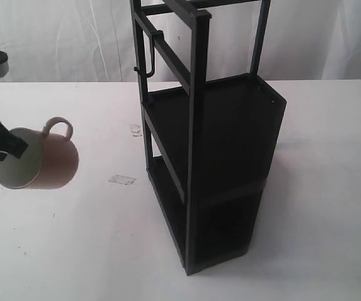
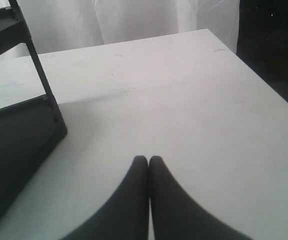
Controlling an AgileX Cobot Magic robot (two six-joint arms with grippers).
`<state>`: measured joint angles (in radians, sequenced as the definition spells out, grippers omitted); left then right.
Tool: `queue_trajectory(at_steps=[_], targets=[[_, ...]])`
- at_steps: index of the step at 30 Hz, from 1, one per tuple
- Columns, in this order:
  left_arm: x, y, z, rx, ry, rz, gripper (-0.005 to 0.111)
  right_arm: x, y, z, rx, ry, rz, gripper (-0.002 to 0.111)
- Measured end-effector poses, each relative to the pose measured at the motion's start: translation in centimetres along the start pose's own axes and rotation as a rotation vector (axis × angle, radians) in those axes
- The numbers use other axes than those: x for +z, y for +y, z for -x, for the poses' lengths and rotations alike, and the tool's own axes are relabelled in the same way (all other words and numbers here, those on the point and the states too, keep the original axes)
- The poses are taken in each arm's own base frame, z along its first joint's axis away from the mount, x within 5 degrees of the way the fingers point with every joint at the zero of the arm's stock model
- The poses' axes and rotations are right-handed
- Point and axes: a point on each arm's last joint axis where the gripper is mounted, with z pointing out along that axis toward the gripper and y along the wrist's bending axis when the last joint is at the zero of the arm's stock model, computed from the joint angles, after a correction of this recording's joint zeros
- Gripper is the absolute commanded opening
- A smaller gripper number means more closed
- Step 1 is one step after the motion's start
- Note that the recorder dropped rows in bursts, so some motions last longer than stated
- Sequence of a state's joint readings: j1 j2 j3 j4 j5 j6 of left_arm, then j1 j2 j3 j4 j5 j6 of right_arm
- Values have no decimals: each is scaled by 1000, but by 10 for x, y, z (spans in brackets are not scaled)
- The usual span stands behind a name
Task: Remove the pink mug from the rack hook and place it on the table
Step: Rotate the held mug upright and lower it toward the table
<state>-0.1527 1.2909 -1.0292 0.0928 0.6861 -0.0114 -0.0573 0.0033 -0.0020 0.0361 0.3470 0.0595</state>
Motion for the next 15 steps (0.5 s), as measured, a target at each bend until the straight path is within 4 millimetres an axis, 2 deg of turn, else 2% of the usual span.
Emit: queue_trajectory(at_steps=[4,6,8,10,13,15], targets=[[-15,-11,5,73,32,-135,0,0,0,0,0,0,0,0],[-15,-13,7,99,39,-165,0,0,0,0,0,0,0,0],[-7,-13,10,113,53,-171,0,0,0,0,0,0,0,0],[8,-12,12,119,98,-176,0,0,0,0,0,0,0,0],[32,-13,13,121,202,-201,0,0,0,0,0,0,0,0],[41,-13,14,123,272,-222,0,0,0,0,0,0,0,0]])
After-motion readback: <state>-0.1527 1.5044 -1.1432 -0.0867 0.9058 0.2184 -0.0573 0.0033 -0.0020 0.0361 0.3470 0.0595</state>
